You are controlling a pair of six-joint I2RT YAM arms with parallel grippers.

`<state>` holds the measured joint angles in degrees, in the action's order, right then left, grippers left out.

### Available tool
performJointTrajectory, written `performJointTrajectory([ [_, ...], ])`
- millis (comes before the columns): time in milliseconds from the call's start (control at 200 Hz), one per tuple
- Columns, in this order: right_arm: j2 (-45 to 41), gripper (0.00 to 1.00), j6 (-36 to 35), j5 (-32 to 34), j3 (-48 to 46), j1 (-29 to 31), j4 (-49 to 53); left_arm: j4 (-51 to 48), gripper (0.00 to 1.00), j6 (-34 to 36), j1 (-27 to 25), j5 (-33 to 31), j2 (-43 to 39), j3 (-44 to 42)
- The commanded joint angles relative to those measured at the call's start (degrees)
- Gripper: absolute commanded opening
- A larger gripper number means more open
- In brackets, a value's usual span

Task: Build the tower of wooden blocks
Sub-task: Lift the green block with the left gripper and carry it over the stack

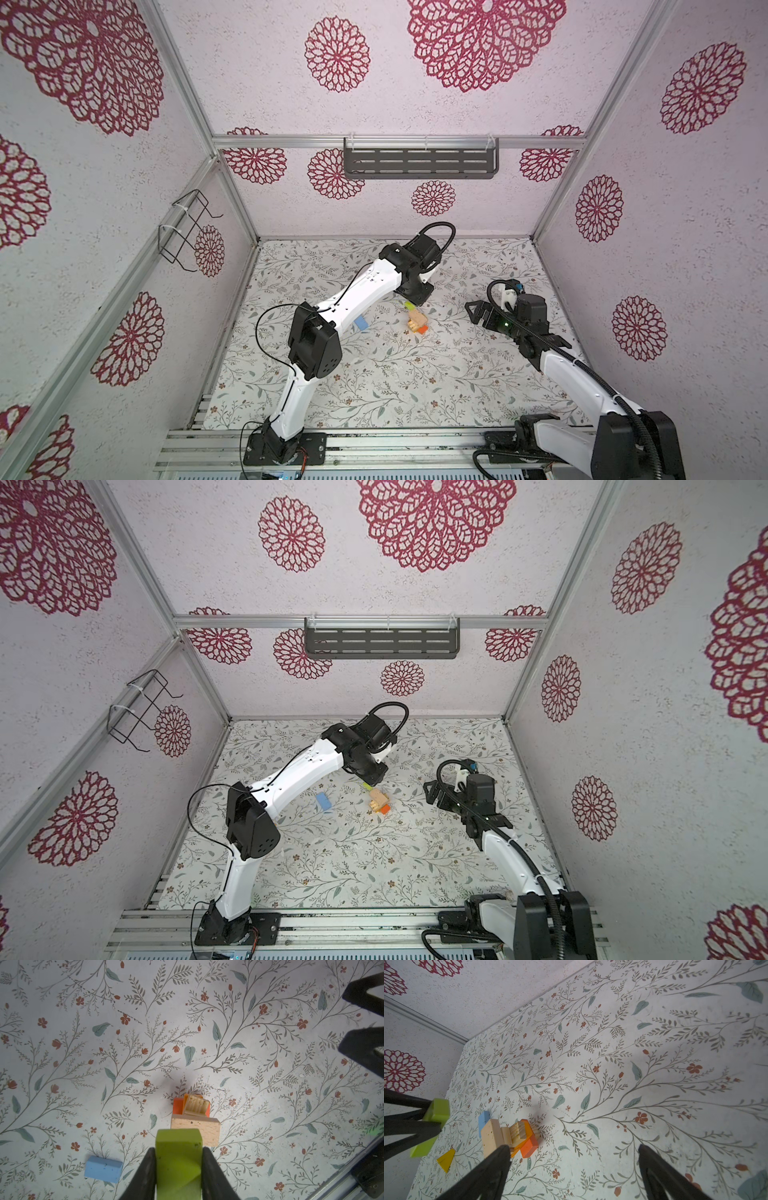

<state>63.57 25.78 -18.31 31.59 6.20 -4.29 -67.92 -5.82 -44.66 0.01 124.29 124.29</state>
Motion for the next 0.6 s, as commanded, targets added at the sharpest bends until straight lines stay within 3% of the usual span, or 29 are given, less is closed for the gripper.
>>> performJointTrajectory([
  [0,-0.9,0.99,1.0,-1.0,0.2,-0.4,-2.3,-1.6,0.3,3.0,-1.3,1.3,1.4,2.8],
  [595,0.1,0.99,1.6,-1.1,-0.9,-0.4,-3.7,2.3,0.3,-2.0,-3.1,1.1,2.0,-1.9],
])
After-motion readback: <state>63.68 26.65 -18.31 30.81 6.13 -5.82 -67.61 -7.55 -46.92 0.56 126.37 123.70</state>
